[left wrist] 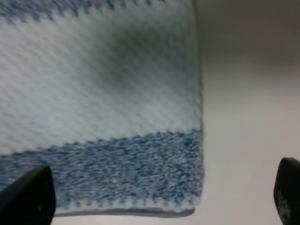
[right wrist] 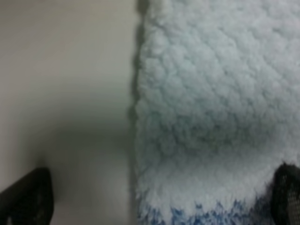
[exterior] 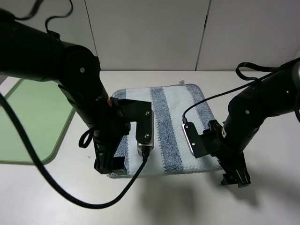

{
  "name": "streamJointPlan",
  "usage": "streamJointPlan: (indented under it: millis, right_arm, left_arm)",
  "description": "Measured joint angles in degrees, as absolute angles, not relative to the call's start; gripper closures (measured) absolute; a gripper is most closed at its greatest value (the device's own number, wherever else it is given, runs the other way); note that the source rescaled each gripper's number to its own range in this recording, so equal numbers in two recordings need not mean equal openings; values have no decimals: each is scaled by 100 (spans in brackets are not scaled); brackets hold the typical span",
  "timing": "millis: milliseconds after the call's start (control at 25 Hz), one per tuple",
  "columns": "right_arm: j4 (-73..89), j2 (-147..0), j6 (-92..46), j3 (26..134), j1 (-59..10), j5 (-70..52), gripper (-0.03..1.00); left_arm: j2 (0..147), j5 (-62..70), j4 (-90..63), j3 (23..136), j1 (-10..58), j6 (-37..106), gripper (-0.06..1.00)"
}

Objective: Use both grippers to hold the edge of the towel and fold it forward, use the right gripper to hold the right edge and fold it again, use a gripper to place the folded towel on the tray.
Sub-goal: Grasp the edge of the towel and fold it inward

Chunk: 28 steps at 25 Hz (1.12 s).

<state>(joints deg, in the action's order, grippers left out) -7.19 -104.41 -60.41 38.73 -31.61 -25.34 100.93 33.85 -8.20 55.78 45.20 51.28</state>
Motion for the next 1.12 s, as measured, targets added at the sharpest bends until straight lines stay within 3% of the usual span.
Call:
streamJointPlan:
  millis: [1120]
  right_arm:
    - [-409, -10441, -6049, 3868, -3161, -2356, -3]
  left_arm:
    - [11396, 2866, -939, 5671, 4737, 4557, 4]
